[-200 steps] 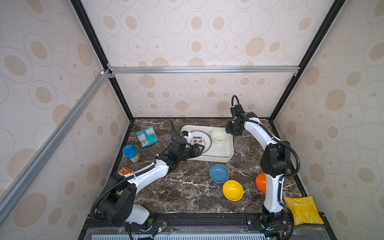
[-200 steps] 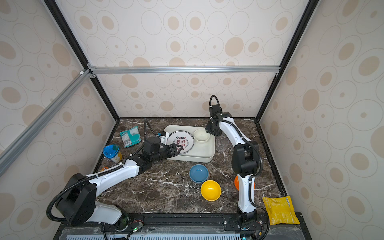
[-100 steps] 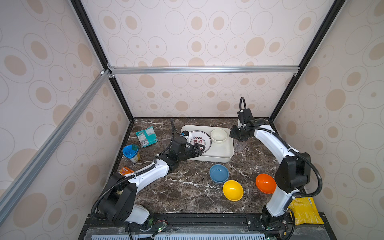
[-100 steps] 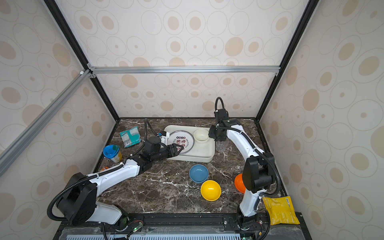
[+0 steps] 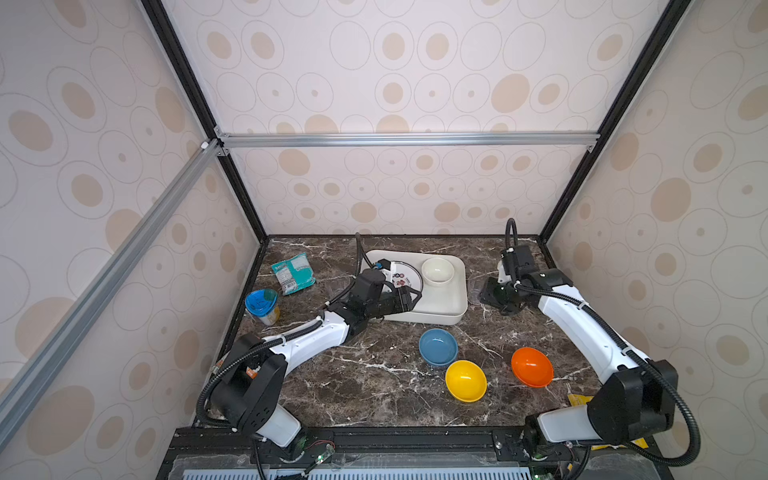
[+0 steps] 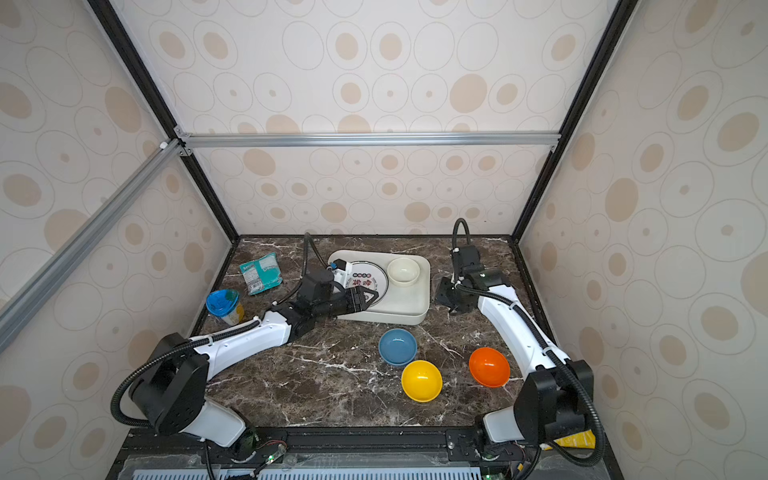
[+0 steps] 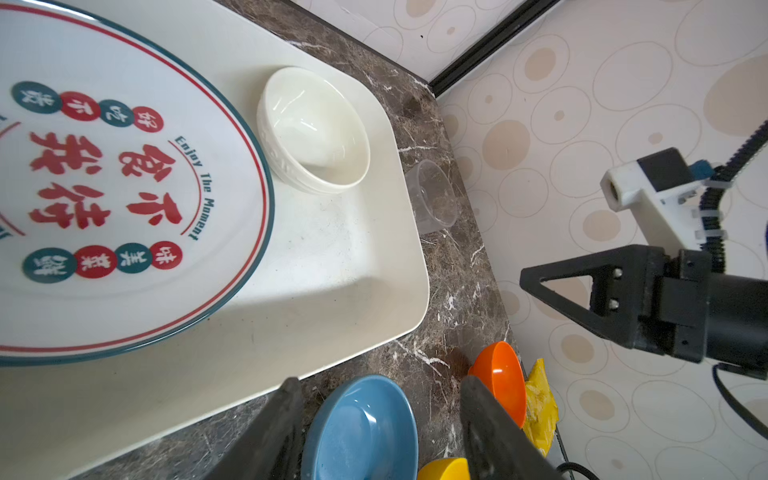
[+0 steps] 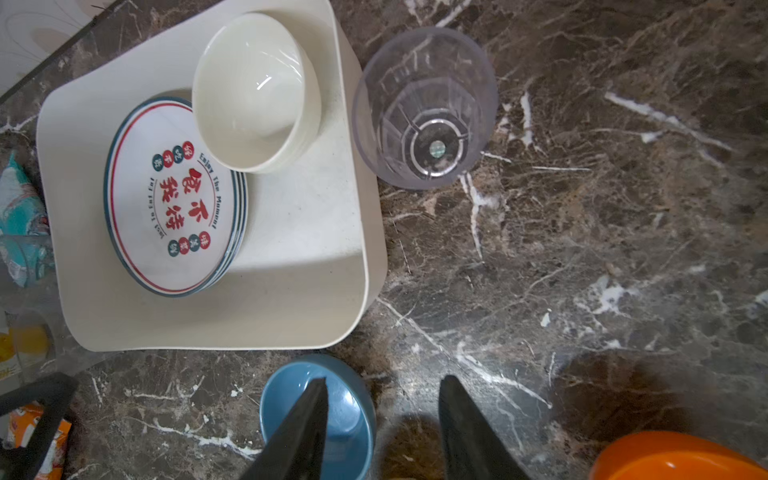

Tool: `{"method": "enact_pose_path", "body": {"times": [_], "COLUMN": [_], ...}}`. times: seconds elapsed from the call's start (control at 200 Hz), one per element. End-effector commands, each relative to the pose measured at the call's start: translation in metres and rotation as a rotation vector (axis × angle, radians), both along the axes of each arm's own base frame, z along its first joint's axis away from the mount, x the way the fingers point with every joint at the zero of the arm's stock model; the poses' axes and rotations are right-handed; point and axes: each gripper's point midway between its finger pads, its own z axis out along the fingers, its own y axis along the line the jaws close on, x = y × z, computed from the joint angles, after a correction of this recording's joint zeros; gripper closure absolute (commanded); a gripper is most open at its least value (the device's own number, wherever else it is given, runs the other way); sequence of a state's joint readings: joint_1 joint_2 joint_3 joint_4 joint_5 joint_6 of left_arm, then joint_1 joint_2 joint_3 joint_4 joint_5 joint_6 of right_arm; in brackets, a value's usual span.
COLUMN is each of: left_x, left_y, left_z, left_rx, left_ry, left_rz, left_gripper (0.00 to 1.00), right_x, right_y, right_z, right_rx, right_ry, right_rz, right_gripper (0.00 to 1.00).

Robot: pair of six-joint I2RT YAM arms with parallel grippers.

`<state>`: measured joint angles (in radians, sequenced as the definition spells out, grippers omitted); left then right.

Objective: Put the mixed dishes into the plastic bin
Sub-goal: 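Move the right gripper down to the yellow bowl near the table edge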

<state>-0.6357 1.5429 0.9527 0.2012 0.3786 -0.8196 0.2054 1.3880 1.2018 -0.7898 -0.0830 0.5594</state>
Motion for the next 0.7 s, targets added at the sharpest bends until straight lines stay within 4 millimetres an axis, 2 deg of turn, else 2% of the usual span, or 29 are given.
{"method": "enact_pose_path", "body": {"times": [0.0,0.285,0.405,0.695], "left_x": [0.000,-0.006,-0.007,-0.009], "left_y": [-0.015,-0.023,-0.023,-0.023], "left_z": [0.015,0.009,0.007,0.003], "left_rx": [-0.009,-0.003,-0.003,0.004], "left_ry": [-0.045,-0.036,-0.034,-0.024], "left_rz": [-0.053,-0.080,-0.086,-0.089], "left_gripper": [0.40,0.40,0.40,0.40], "right_x": [-0.020,-0.062,-0.072,-0.100], "right_y": [-0.011,-0.032,-0.037,-0.010], "right_z": [-0.008,-0.029,-0.035,-0.047], "right_rx": [0.008,-0.010,-0.015,0.094], "right_ry": [0.049,0.143,0.150,0.195], "right_rz": [-0.029,-0.085,-0.100,0.016], "right_gripper": [0.53,0.53,0.53,0.54]}}
